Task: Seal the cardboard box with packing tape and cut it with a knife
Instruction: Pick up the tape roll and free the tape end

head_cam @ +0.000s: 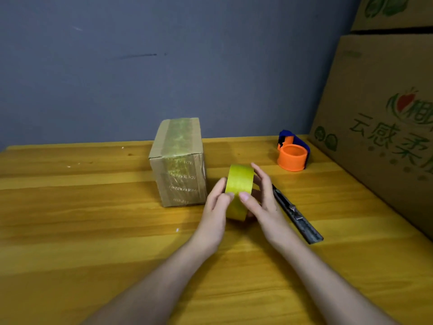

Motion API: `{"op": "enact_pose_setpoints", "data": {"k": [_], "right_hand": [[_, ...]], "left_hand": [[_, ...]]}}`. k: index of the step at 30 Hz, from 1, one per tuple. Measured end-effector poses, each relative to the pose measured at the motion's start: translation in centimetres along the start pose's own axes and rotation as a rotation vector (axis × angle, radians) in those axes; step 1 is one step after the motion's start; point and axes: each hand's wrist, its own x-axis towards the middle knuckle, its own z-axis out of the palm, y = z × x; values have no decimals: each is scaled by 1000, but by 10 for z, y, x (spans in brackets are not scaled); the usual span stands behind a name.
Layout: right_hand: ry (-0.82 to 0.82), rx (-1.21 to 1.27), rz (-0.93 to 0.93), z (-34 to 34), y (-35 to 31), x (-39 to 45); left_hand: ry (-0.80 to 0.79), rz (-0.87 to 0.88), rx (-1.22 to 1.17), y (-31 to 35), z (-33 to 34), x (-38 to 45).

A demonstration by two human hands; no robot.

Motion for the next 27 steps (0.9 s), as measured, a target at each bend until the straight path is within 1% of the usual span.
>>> {"op": "enact_pose_setpoints", "data": {"k": [2, 7, 9, 13, 19, 23, 27], "right_hand": [[13, -72, -50, 0, 3, 0], [56, -217, -126, 0, 6, 1], [67, -265, -157, 1, 4, 1], [75, -300, -193, 2, 4, 1], [80, -305, -210, -1, 3, 0], [87, -308, -206, 0, 2, 0], [88, -311, -202, 0, 2, 0]], "left_hand": [[3, -20, -22, -3, -3, 4], [95, -191, -178, -4, -6, 11], [77, -224, -210, -6, -5, 11], [19, -202, -218, -7, -6, 9], [-62, -119, -190, -2, -3, 4], [-68, -95, -202, -1, -1, 2], [-59, -137, -236, -1, -1, 2]]}}
